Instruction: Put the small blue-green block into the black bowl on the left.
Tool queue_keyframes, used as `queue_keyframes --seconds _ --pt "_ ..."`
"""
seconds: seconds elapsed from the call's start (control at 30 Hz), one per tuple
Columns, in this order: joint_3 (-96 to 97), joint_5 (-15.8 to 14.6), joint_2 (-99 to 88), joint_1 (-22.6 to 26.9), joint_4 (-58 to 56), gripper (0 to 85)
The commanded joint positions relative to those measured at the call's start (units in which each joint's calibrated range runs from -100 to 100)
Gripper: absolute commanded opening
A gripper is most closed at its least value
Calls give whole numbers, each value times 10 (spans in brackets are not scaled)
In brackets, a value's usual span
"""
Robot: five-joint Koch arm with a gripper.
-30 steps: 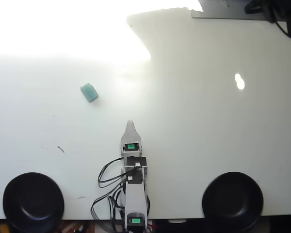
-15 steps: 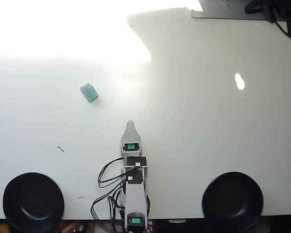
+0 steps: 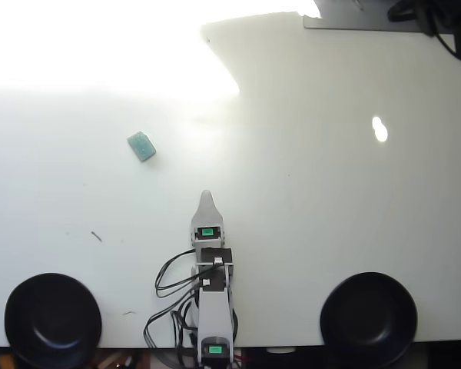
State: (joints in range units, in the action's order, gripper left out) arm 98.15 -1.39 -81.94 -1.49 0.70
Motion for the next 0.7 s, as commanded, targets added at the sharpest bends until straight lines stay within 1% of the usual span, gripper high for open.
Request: queue_keyframes --seconds 0.0,0.27,0.53,0.67 --pt "12 0 26 0 -1 488" --pt "12 0 25 1 -1 487" --pt "10 22 -34 2 -2 464" --pt "6 21 -86 1 -40 463"
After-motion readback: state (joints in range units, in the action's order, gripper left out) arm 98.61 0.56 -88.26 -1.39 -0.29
